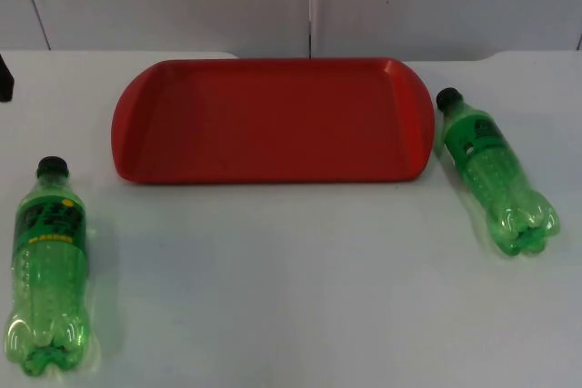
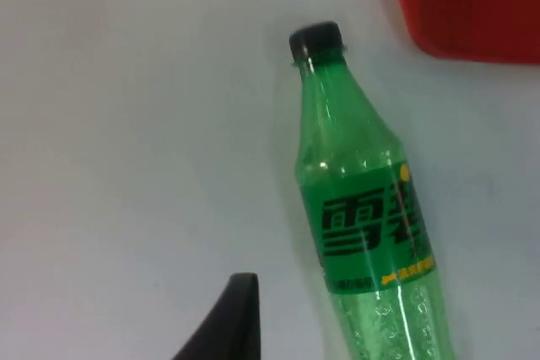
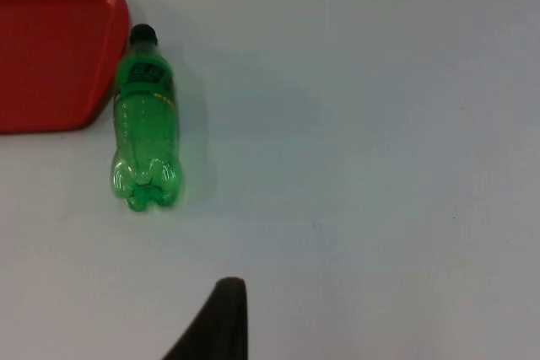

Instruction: Place the bottle upright on the tray.

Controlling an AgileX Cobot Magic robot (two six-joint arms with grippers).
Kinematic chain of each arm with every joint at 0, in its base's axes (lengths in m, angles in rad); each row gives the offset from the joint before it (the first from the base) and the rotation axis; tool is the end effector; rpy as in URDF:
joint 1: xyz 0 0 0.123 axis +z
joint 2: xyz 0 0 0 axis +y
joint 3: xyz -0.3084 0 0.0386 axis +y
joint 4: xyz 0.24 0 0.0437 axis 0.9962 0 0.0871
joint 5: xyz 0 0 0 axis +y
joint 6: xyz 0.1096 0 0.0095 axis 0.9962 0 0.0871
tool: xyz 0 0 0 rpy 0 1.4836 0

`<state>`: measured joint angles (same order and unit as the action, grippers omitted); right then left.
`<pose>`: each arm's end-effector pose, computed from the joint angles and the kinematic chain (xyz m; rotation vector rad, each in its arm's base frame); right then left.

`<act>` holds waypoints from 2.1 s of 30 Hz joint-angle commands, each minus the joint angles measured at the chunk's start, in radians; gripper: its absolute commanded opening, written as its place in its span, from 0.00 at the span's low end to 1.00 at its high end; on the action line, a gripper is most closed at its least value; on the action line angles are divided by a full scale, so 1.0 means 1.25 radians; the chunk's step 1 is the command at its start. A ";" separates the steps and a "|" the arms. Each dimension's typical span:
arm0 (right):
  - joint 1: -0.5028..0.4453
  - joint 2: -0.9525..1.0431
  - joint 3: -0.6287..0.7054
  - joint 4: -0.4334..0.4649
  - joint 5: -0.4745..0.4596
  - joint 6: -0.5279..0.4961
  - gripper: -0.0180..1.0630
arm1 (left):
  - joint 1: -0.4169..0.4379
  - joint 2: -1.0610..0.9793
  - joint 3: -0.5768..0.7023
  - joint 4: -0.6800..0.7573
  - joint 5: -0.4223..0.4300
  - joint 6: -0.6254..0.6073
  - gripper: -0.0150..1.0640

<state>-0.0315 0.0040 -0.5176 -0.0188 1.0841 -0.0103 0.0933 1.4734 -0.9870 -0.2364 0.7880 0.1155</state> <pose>-0.0234 -0.0011 0.2676 0.0231 2.0542 -0.0485 0.2834 0.0082 0.2601 -0.1535 2.7291 -0.2173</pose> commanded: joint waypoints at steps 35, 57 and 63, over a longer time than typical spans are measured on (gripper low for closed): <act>-0.004 -0.003 0.001 0.002 -0.006 -0.004 0.99 | -0.101 0.388 -0.078 0.084 -0.138 -0.255 0.99; -0.004 -0.003 0.001 0.002 -0.006 -0.004 0.99 | -0.114 0.492 -0.076 0.189 -0.251 -0.380 0.99; -0.004 -0.003 0.001 0.002 -0.006 -0.004 0.99 | -0.114 0.497 -0.076 0.189 -0.250 -0.362 0.99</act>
<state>-0.0315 0.0040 -0.5176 -0.0188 1.0841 -0.0103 -0.0428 2.0833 -1.0814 0.0000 0.4902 -0.3446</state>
